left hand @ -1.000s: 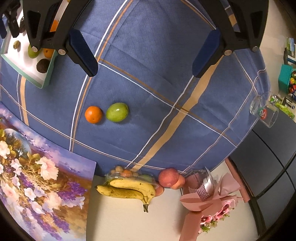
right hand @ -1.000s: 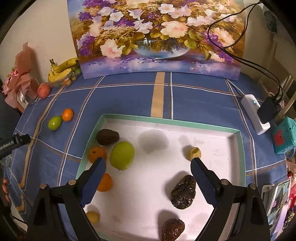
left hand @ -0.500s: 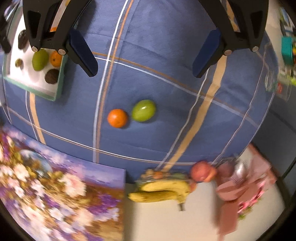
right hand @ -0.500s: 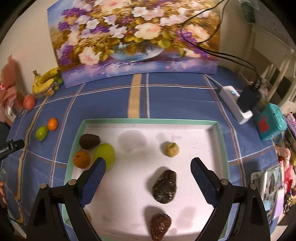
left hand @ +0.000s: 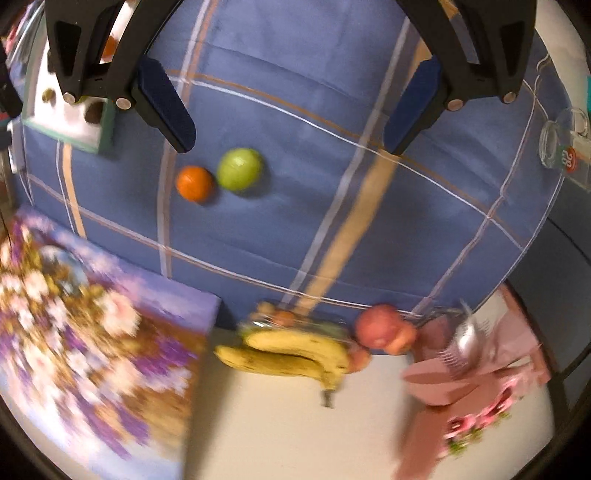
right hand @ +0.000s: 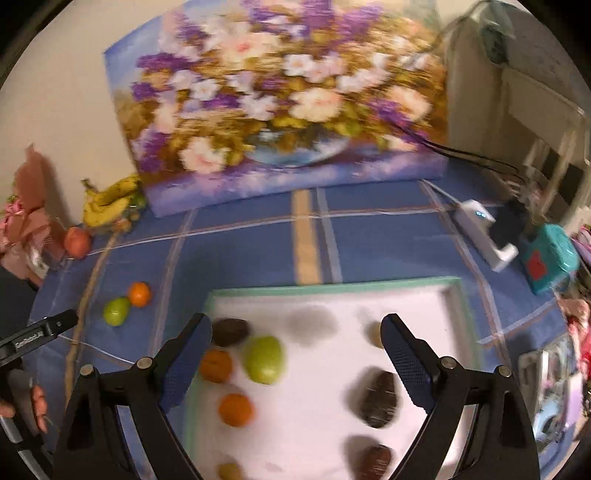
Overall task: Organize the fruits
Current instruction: 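Grasp the second green pear with the left gripper while the right gripper grasps the tangerine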
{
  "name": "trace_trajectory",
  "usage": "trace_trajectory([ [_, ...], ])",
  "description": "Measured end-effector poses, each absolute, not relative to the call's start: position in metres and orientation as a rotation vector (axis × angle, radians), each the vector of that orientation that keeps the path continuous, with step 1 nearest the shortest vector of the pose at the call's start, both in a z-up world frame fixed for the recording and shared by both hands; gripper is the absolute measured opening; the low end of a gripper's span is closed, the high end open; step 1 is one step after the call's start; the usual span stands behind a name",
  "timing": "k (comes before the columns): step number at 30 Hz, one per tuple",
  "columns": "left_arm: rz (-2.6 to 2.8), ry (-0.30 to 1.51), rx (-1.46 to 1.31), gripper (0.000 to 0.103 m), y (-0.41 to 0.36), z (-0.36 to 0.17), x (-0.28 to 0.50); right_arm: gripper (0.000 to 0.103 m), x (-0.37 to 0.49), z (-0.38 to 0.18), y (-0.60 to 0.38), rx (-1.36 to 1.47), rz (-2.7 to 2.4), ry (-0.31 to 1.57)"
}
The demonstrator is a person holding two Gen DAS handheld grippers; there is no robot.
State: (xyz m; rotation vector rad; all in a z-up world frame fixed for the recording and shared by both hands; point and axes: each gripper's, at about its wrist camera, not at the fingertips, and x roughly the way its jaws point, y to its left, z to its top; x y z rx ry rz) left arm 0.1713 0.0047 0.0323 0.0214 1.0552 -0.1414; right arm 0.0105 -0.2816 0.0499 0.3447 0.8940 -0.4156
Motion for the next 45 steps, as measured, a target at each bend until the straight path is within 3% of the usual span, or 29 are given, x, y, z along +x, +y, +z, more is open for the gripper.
trace_trajectory([
  [8,-0.153,1.051,-0.126,0.103,0.053,0.026,0.204,0.092,0.058,0.037,-0.231,0.335,-0.298,0.86],
  [14,-0.138,1.124,-0.197,0.102,0.059,0.0,0.223,0.085,0.097,0.024,-0.204,0.333,-0.189,0.882],
  [16,-0.139,1.147,-0.21,0.101,0.055,-0.011,0.228,0.063,0.112,0.018,-0.198,0.33,-0.156,0.903],
  [21,-0.162,1.179,-0.243,0.091,0.047,-0.028,0.236,0.061,0.153,-0.004,-0.19,0.349,-0.095,0.997],
  [24,-0.153,1.195,-0.249,0.091,0.045,-0.039,0.241,0.052,0.172,-0.021,-0.184,0.353,-0.062,1.057],
  [36,-0.164,1.234,-0.272,0.091,0.039,-0.062,0.248,0.047,0.204,-0.075,-0.174,0.425,-0.027,1.173],
  [41,-0.185,1.245,-0.274,0.091,0.032,-0.064,0.248,0.036,0.209,-0.08,-0.167,0.456,0.011,1.167],
  [45,-0.201,1.248,-0.287,0.091,0.029,-0.064,0.248,0.035,0.207,-0.08,-0.167,0.443,-0.007,1.158],
])
